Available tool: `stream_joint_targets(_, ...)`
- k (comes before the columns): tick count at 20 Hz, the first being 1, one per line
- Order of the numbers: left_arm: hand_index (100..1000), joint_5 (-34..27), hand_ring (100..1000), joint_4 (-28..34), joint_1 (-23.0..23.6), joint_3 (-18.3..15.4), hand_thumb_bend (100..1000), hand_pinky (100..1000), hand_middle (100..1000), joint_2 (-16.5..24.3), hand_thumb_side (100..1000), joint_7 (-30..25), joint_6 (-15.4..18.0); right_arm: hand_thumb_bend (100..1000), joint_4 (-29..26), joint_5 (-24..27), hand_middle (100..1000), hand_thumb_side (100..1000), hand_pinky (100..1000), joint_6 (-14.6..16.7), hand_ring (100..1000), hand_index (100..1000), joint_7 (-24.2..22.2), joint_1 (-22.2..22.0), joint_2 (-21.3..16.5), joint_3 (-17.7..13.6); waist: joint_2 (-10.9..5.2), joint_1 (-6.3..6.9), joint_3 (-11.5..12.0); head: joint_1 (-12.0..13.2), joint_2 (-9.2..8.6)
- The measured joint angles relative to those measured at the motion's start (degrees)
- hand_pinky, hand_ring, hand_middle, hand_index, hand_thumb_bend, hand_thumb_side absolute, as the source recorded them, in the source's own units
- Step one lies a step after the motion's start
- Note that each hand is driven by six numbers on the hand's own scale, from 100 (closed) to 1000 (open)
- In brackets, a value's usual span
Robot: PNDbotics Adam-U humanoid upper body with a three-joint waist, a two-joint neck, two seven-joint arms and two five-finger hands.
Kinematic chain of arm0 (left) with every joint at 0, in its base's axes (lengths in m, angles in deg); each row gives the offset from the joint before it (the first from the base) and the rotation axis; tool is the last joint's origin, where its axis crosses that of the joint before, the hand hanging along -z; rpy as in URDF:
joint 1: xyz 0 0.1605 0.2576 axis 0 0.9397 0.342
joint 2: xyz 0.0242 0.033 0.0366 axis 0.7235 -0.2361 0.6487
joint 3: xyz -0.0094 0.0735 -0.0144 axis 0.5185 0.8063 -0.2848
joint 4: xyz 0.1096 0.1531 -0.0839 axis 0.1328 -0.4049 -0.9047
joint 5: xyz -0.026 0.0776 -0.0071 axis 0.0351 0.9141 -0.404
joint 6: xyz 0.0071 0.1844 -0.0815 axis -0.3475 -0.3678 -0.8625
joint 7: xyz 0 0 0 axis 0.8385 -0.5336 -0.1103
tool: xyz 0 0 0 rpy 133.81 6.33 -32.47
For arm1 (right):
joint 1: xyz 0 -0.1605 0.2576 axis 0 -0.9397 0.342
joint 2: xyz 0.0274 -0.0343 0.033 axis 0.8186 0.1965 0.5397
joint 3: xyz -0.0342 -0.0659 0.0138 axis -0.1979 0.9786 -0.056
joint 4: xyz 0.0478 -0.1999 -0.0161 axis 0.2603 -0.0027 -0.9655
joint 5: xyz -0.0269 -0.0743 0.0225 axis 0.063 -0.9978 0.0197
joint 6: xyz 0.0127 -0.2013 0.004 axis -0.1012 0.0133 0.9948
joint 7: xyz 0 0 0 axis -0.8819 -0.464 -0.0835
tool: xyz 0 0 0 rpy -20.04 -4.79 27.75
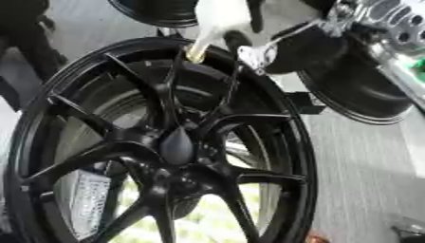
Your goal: Pull the pin out of the wheel hub.
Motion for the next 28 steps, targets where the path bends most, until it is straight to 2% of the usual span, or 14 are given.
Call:
stream_joint_targets(5,748,0.00,624,0.00,1.07,-0.53,100,769,595,0.40,703,0.40,-0.10,100,-0.01,4.13,395,100,827,-1.22,767,496,2.20,-5.08,-4.99,-5.39,-1.77,0.15,-2.37,1.07,0.43)
stream_joint_targets(10,748,0.24,624,0.00,2.31,-1.52,100,769,594,0.55,699,1.26,0.40,100,-0.02,6.55,412,100,835,-4.48,771,513,4.89,-12.14,-11.37,-9.50,-1.88,1.98,-5.88,3.17,0.45)
stream_joint_targets(13,747,0.62,624,0.00,2.98,-2.14,100,769,594,0.54,695,1.93,0.80,100,-0.02,7.45,418,100,837,-6.80,772,519,6.39,-16.33,-13.59,-11.80,-1.49,3.00,-7.66,4.69,0.46)
stream_joint_targets(17,748,1.12,623,0.00,3.60,-2.83,100,768,594,0.48,691,2.82,1.39,100,-0.02,8.07,427,100,842,-8.67,774,530,8.92,-21.80,-13.86,-15.30,-1.01,4.85,-9.94,6.69,0.88)
stream_joint_targets(20,748,1.60,623,0.00,4.13,-3.30,100,768,594,0.41,688,3.46,1.73,100,-0.02,7.40,449,100,847,-9.79,779,550,11.15,-25.84,-13.14,-17.62,-0.82,5.70,-11.63,8.37,0.93)
stream_joint_targets(25,748,2.28,623,0.00,4.60,-3.88,100,768,593,-0.06,685,4.24,2.14,100,0.12,3.85,472,100,850,-10.39,784,572,14.17,-32.56,-9.72,-20.45,-0.52,6.72,-12.70,10.37,0.94)
stream_joint_targets(27,748,2.51,623,0.00,4.83,-4.23,100,767,593,-0.24,685,4.67,2.27,100,1.09,2.24,503,100,853,-11.08,790,602,15.41,-35.22,-7.85,-21.60,-0.30,7.46,-14.02,11.37,0.94)
stream_joint_targets(28,748,2.69,623,0.00,4.87,-4.27,100,766,593,-0.45,684,4.84,2.37,100,1.64,1.40,554,116,858,-11.67,798,655,16.13,-36.64,-6.70,-22.12,-0.29,7.89,-14.08,11.71,0.94)
